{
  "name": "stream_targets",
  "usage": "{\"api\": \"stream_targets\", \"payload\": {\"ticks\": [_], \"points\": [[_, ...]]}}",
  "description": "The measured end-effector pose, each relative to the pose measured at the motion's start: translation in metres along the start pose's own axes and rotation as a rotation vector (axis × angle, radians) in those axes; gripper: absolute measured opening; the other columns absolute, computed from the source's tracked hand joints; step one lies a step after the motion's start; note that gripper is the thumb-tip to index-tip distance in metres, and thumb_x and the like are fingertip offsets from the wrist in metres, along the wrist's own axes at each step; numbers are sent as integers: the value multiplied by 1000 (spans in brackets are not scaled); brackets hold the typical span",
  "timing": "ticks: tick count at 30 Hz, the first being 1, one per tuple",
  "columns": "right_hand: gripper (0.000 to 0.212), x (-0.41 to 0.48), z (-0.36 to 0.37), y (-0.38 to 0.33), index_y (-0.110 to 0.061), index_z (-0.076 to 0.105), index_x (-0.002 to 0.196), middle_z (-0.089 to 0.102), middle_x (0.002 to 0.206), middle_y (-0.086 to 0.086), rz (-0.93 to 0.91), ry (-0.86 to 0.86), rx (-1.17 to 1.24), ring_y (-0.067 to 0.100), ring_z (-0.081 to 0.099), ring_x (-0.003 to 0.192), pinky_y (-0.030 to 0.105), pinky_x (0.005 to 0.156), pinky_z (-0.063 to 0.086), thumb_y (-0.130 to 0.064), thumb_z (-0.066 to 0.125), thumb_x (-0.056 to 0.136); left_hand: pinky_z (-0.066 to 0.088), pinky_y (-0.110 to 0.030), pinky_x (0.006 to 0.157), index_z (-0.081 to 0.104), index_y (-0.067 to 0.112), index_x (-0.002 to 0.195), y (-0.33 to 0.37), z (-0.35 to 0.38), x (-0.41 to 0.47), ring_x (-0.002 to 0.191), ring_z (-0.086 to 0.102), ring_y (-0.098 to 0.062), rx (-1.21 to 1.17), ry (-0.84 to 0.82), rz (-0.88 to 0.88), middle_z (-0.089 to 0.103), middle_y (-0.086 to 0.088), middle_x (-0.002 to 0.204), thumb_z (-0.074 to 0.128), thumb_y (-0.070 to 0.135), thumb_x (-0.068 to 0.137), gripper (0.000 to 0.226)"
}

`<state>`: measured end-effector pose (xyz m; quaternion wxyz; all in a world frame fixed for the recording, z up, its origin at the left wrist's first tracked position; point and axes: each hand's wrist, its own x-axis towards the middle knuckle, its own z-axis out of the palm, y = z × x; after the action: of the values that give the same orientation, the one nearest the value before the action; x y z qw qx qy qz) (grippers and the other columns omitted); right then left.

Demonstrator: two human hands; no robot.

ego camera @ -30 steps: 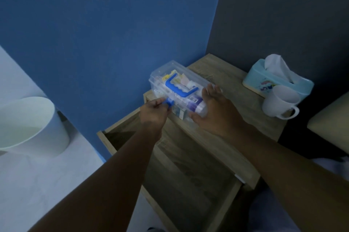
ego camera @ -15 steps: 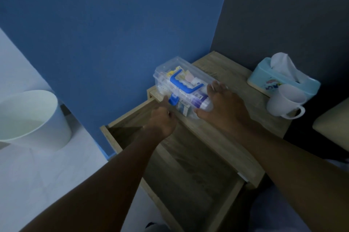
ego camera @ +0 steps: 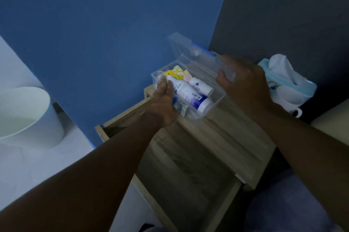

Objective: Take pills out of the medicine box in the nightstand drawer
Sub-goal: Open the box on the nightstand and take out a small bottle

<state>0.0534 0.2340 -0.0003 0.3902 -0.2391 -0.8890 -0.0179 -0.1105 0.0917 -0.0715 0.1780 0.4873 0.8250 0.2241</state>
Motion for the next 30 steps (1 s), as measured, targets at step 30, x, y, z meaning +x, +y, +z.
{"api": "stream_targets", "payload": {"ticks": [30], "points": [[45, 14, 69, 55, -7, 61, 129, 65, 124, 16, 308, -67, 57, 29, 59, 113, 20, 92, 38, -10, 55, 84, 25, -41, 122, -8, 15, 157, -14, 16, 4, 153, -12, -26, 155, 77, 54, -18, -6, 165, 53, 1, 90, 92]]}}
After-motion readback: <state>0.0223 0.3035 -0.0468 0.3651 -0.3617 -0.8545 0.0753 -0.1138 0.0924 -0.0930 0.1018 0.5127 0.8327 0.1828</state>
